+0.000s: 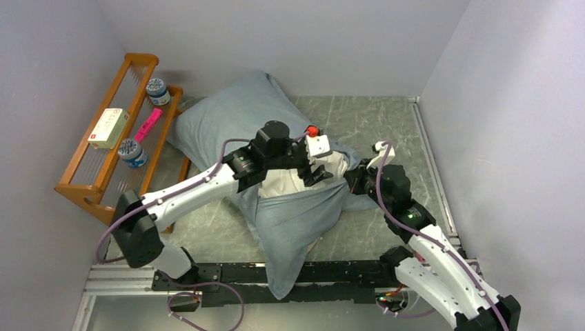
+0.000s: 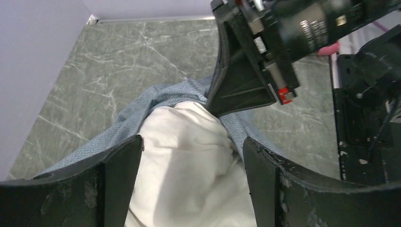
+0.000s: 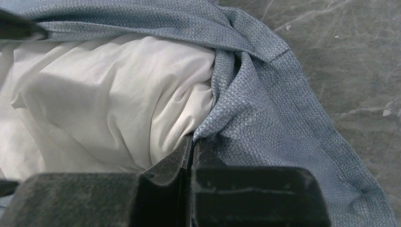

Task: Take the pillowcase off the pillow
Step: Remove the pillow from the pillowcase.

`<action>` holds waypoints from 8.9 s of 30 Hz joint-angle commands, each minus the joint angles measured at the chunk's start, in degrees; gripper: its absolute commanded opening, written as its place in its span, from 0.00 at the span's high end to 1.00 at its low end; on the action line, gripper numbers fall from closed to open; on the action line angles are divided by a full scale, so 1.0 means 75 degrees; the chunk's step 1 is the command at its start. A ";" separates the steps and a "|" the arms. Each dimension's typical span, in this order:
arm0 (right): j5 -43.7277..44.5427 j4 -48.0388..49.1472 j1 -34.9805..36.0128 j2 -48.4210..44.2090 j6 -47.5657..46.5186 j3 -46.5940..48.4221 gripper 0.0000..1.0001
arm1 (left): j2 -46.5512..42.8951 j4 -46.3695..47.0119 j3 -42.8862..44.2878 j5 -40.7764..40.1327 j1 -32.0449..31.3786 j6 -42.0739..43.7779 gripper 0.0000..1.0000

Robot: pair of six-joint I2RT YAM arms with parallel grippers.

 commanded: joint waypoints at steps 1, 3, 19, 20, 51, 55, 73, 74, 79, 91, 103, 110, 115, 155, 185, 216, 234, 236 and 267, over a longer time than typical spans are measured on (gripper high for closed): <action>-0.0311 0.0649 0.0046 -0.0194 0.0061 -0.0005 1.00 | 0.0498 -0.0147 0.0778 0.0106 0.0027 0.0619 0.18; -0.0297 0.0615 0.0040 -0.0213 0.0052 -0.0025 1.00 | 0.0742 -0.0312 0.1024 0.0150 0.0019 0.0742 0.18; -0.0283 0.0705 0.0046 -0.0358 0.0087 -0.0132 1.00 | 0.2244 -0.1695 0.2166 0.0143 -0.0181 0.1844 0.21; -0.0282 0.0715 0.0046 -0.0370 0.0086 -0.0139 1.00 | 0.2304 -0.1687 0.2176 0.0118 -0.0184 0.1870 0.21; 0.2892 -0.1067 0.0035 -0.0465 0.1010 0.0129 1.00 | 0.1130 -0.0673 0.0097 -0.2834 -0.0185 0.0749 0.95; 0.3501 -0.1412 0.0040 -0.0371 0.1255 0.0227 1.00 | 0.0616 -0.0672 -0.0320 -0.2857 -0.0004 0.0589 0.95; 0.4667 -0.2006 -0.0137 0.0275 0.1710 0.0698 1.00 | -0.1694 -0.0695 -0.2297 -0.2295 0.0933 -0.0083 0.95; 0.4629 -0.1976 -0.0150 0.0289 0.1689 0.0698 1.00 | -0.1827 -0.0667 -0.2412 -0.2272 0.0956 -0.0121 0.95; 0.4162 -0.1815 -0.0186 0.0477 0.1519 0.0628 1.00 | -0.2247 -0.0295 -0.2706 -0.1999 0.1080 -0.0411 0.95; 0.0518 -0.0508 -0.0196 0.0079 0.0143 -0.0068 0.98 | -0.1214 0.0109 -0.1250 -0.1382 0.1111 -0.1235 0.95; -0.0470 -0.0760 -0.0188 -0.1012 -0.1706 0.0484 0.26 | 0.0361 -0.0454 0.0723 -0.1028 0.1066 -0.1231 0.95; -0.2813 -0.1110 -0.0191 -0.1236 -0.3861 0.0987 0.16 | 0.0671 -0.0468 0.1198 -0.1044 0.0740 -0.1180 0.95; -0.4286 -0.1458 -0.0190 -0.0992 -0.4714 0.1452 0.15 | 0.0701 -0.0937 0.1412 -0.1361 0.0574 -0.0949 0.95; -0.5151 -0.1659 0.2500 0.2357 -0.7205 0.2118 0.54 | 0.0651 -0.1307 0.1119 -0.1614 0.0449 -0.0889 0.95; -0.4848 -0.0942 0.2814 0.1032 -0.6265 0.0465 1.00 | 0.1403 -0.0052 0.2080 -0.2955 0.0445 -0.1030 0.56; -0.4672 0.0023 0.2838 0.1262 -0.6141 0.0370 1.00 | -0.4425 -0.4066 -0.1854 -0.3258 0.0099 -0.4391 0.26; -0.4674 0.0237 0.2844 0.1285 -0.6042 0.0209 1.00 | -0.3779 -0.2944 -0.2178 -0.4589 -0.1133 -0.6362 0.23; -0.4677 0.0265 0.2841 0.1266 -0.5998 0.0184 1.00 | -0.3531 -0.3009 -0.2111 -0.5065 -0.1438 -0.6408 0.20; -0.4707 0.0070 0.2964 0.0993 -0.6081 0.0157 1.00 | -0.1479 -0.0656 -0.2558 -0.8433 -0.2661 -0.5808 0.95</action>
